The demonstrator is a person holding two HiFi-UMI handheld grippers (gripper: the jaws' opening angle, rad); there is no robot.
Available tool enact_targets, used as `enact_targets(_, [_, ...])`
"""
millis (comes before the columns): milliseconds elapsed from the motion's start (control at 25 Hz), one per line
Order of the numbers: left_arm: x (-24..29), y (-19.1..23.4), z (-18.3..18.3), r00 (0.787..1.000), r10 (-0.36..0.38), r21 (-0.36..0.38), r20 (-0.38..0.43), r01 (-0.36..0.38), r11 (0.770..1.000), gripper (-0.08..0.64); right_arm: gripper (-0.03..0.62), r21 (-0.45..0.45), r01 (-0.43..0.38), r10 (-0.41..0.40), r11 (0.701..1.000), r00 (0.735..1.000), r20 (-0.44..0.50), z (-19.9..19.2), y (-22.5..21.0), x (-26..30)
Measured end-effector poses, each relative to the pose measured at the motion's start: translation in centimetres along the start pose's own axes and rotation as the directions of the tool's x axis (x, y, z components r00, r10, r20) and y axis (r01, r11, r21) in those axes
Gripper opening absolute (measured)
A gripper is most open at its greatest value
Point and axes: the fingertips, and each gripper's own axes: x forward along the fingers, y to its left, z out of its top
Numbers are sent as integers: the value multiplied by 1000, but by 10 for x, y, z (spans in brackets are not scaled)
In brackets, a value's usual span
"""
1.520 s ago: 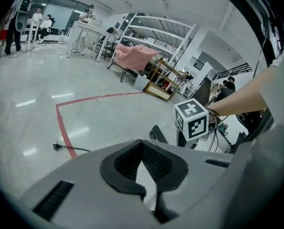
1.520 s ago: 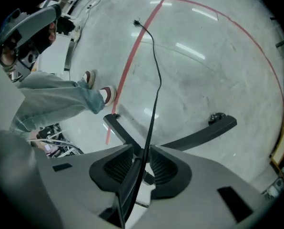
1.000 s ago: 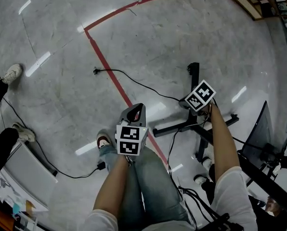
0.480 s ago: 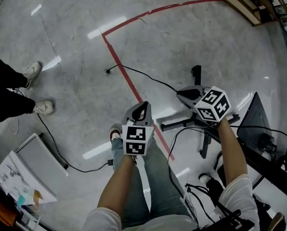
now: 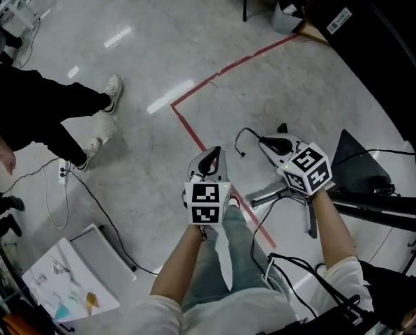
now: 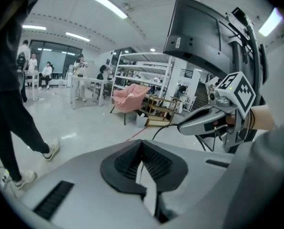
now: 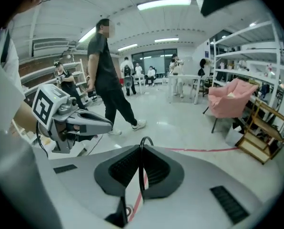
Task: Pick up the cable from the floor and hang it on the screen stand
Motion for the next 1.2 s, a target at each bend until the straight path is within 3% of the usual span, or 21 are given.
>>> enact_targets(160, [-35,-20,81,997,-34,133,75,24,991,3,32,41,109,-114,993,982,147,68,5,-72])
enact_targets(320, [-75,-60,148,987,-87,175,137,63,983,3,32,99,180,-199,979,949,246,117,19,-151])
enact_targets(440, [-89,-94,207,972,-140,220,187,97,971,3,34,122,243,-270,962,909,318,150,17,-205])
enact_targets(600, [-95,-154,282,942,-223,298,251,144,944,3,33,130,317,-342,940,844,414,188,6,-284])
enact_targets(800, [-123,-213,337,909,-295,366,294,178,913,3,34,158,392,-416,906,761,499,232,12,-374])
enact_targets(1040, [-149,-266,404,852,-394,426,345,232,874,3,34,220,551,-570,805,616,543,290,4,-460])
enact_targets(1200, [-172,-297,440,814,-441,430,377,268,862,3,34,250,621,-635,743,537,555,317,9,-503])
